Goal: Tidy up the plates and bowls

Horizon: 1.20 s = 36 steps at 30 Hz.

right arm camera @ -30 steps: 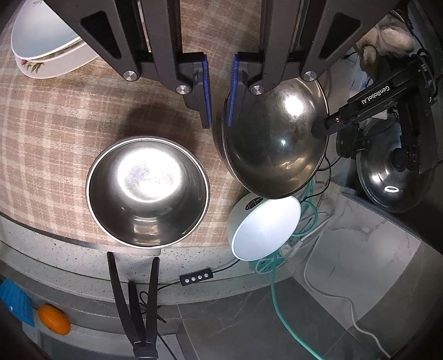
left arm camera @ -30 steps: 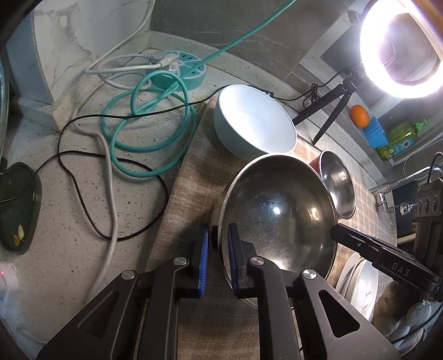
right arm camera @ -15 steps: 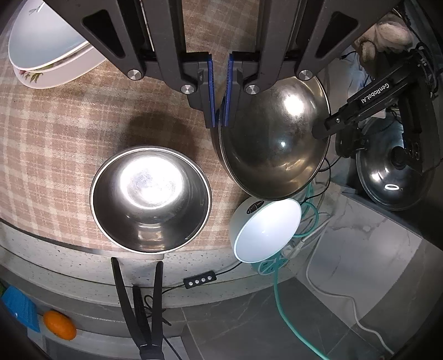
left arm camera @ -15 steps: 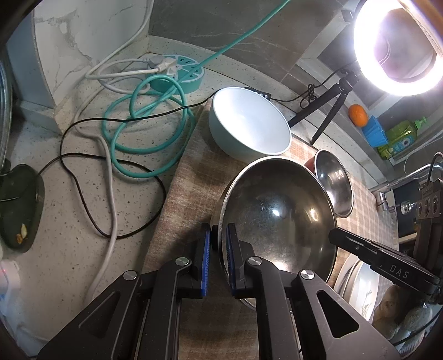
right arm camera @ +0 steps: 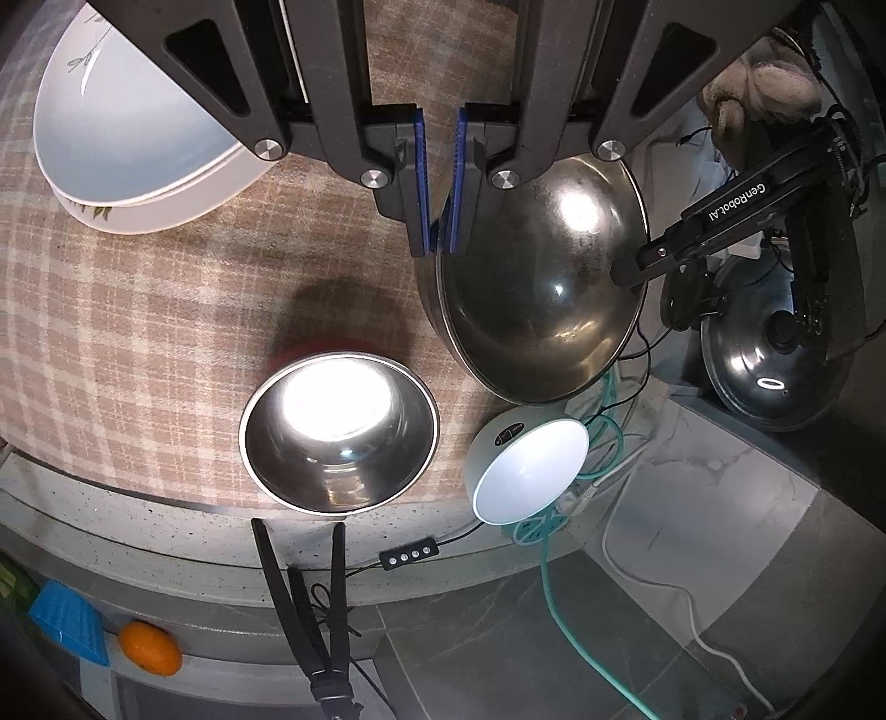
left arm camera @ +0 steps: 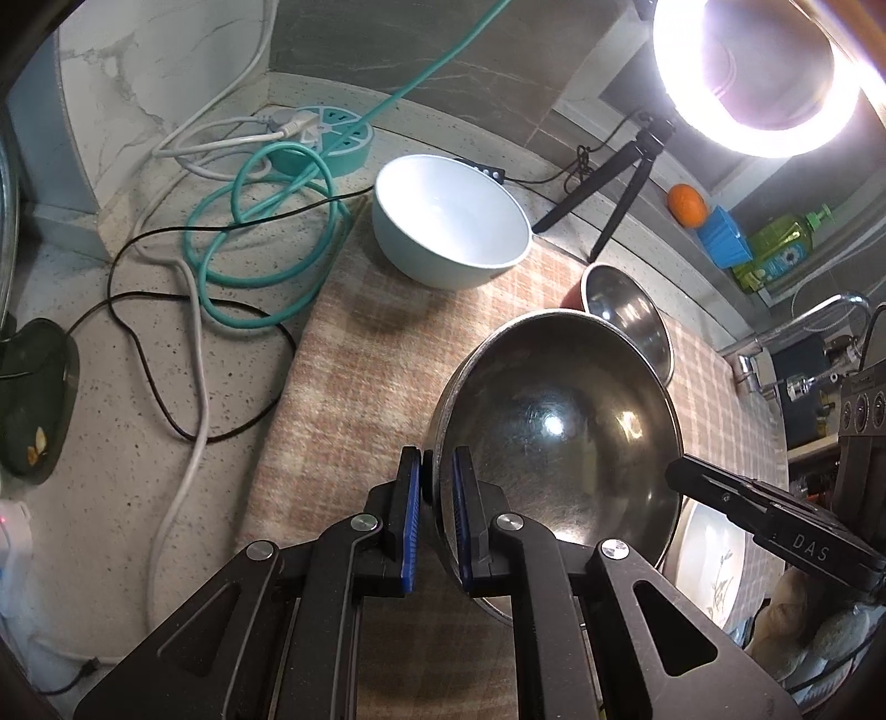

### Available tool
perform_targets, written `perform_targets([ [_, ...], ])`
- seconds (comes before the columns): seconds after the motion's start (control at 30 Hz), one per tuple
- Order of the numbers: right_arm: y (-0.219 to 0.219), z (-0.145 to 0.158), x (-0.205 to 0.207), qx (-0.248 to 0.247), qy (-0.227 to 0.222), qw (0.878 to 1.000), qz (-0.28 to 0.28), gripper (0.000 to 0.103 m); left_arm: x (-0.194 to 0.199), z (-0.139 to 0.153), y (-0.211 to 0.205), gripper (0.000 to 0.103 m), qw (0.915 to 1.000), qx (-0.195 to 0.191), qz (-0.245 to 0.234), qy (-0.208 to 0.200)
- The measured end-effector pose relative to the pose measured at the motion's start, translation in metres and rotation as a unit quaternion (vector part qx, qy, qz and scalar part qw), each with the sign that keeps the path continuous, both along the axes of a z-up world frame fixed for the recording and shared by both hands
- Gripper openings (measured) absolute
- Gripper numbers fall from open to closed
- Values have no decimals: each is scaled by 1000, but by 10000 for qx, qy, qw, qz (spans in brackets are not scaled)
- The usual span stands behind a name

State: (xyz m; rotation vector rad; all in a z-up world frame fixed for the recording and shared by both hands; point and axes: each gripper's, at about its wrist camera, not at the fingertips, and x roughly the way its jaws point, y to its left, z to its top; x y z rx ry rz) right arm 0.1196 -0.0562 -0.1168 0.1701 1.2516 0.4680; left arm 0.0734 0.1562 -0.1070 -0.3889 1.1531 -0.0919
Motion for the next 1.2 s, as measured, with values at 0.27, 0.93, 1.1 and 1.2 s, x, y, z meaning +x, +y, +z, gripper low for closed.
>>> perform_targets([
  [0.27,-14,3,-24,-40,0,10000,10,7,-13,3,-14,9,9999,8,-168,8],
  [0.93,-31,-8,-68,-113,289,9995,107,8,-38,-1,-32,9,9990,87,-406,134],
  [1.1,-33,-10,-75,-95,367,9992,136,8,-41,-2,-33,9,9988,104,-465,152],
  [1.2,-33,-11,-80,-85,411,9990,140,8,-42,-4,-34,9,9987,132,-473,168],
])
